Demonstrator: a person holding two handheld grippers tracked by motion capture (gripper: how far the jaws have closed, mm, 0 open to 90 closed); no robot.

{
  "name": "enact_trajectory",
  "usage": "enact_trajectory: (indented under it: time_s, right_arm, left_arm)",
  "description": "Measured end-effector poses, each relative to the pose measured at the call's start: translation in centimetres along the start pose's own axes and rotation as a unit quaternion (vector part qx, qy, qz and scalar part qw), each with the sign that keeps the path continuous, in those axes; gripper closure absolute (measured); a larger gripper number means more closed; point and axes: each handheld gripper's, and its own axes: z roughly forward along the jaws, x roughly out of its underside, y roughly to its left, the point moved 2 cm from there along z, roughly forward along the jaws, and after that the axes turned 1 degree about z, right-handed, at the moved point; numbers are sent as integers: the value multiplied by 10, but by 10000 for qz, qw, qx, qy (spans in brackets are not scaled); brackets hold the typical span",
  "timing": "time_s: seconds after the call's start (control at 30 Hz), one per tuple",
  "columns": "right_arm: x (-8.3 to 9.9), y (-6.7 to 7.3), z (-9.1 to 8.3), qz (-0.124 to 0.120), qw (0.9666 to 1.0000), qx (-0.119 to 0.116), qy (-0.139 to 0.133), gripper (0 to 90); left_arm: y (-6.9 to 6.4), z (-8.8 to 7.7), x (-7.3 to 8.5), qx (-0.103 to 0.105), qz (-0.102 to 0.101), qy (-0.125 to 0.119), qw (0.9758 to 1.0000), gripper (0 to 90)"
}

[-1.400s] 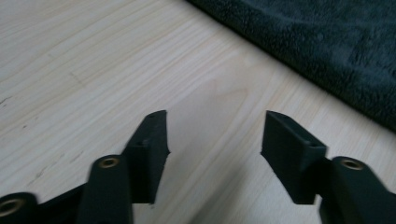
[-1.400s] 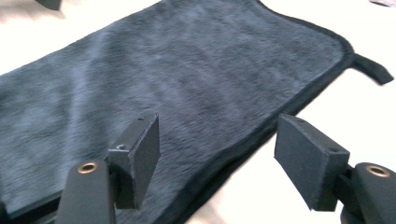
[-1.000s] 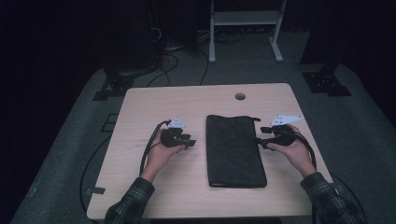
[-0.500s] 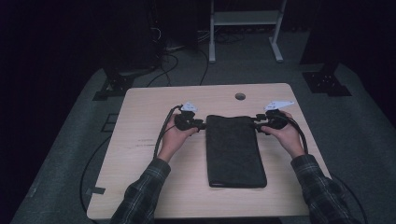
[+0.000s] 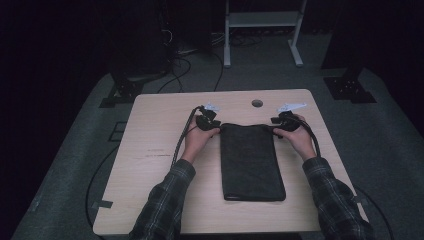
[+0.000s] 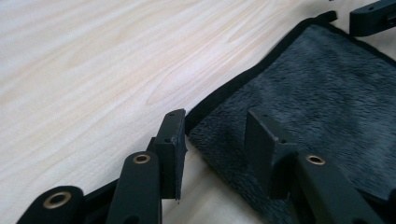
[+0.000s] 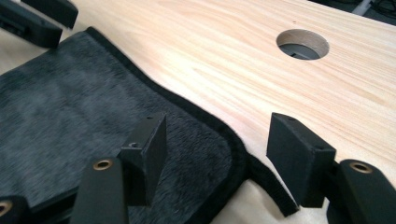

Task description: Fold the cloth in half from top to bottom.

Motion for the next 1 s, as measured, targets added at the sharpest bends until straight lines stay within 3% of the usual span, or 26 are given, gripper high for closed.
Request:
enact_trajectory:
  time_s: [0.13, 0.27, 0.33, 0.4, 0.53, 0.77, 0.87, 1.0]
  right_arm:
    - [7, -6, 9, 125, 9999, 46, 55, 354]
    - [13, -11, 17, 191, 9997, 31, 143, 338]
    - [13, -11, 17, 130, 9999, 29, 76, 338]
    - [14, -9, 19, 36, 9996, 67, 280, 332]
    - [14, -8, 19, -15, 9996, 34, 275, 358]
    - [14, -4, 16, 0, 9995, -155, 293, 579]
    - [12, -1, 16, 53, 9990, -243, 365, 700]
    - [11, 3, 16, 149, 9986, -265, 439, 776]
  left_arm:
    - [2, 8, 1, -22, -70, 118, 9999, 548]
    - [2, 14, 5, -84, 65, 334, 9994, 550]
    - [3, 15, 6, -40, 10, 274, 9996, 558]
    - [3, 15, 6, -44, 84, 291, 9995, 562]
    - [0, 16, 5, -70, 192, 336, 9992, 599]
    - [-2, 16, 6, 190, 15, 315, 9993, 796]
    - [-3, 16, 5, 179, -10, 328, 9993, 822]
    - [-4, 15, 6, 132, -20, 293, 9995, 835]
